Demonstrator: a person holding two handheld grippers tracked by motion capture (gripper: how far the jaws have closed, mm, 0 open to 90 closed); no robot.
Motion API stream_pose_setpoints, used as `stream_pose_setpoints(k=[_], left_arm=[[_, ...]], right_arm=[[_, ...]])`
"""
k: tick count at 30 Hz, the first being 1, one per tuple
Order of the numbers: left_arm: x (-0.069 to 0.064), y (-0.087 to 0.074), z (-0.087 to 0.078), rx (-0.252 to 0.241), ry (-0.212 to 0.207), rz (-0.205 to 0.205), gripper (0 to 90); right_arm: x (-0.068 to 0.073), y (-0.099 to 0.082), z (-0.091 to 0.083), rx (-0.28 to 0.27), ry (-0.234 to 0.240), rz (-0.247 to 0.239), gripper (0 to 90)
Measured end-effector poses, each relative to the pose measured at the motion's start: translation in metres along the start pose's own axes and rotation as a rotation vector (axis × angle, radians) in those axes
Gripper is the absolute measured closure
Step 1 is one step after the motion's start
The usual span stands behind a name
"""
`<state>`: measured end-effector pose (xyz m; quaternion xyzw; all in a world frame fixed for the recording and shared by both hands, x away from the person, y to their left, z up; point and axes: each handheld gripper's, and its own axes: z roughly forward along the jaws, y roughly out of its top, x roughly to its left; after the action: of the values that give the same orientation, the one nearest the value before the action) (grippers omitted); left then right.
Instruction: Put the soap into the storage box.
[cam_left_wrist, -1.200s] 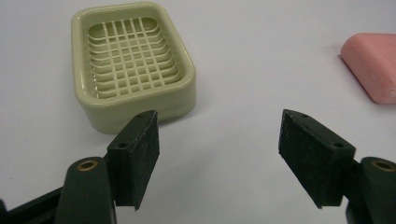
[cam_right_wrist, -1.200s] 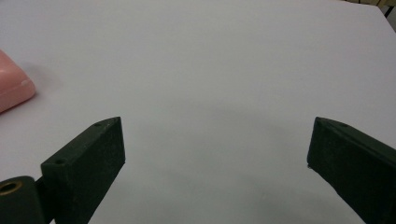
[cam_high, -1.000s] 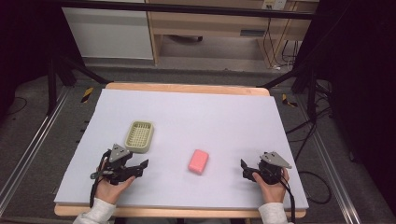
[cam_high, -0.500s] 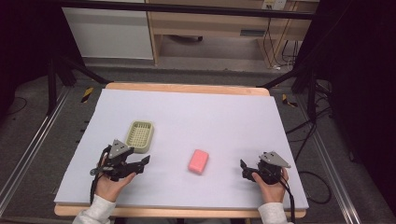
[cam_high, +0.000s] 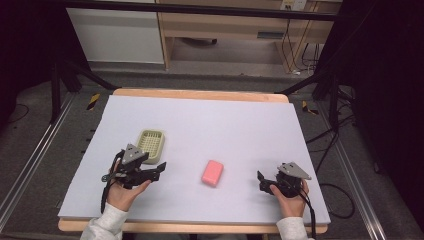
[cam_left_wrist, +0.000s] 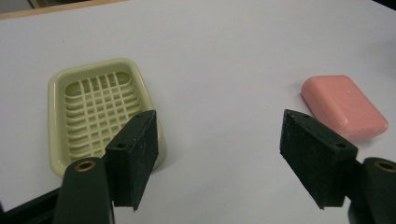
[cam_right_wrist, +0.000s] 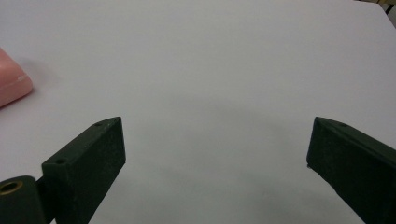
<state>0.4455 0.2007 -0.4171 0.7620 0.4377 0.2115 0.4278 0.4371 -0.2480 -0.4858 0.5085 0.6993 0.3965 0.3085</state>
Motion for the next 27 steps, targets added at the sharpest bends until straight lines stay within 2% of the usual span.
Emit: stream_pose_setpoints(k=[16, 27], left_arm=[[-0.018, 0.014, 0.012, 0.000, -0.036, 0.014, 27.5], [-0.030, 0.017, 0.022, 0.014, -0.051, 0.034, 27.3]], right_arm=[[0.000, 0.000, 0.000, 0.002, 0.002, -0.001, 4.8], [0.000, 0.000, 0.000, 0.003, 0.003, -0.004, 5.0]])
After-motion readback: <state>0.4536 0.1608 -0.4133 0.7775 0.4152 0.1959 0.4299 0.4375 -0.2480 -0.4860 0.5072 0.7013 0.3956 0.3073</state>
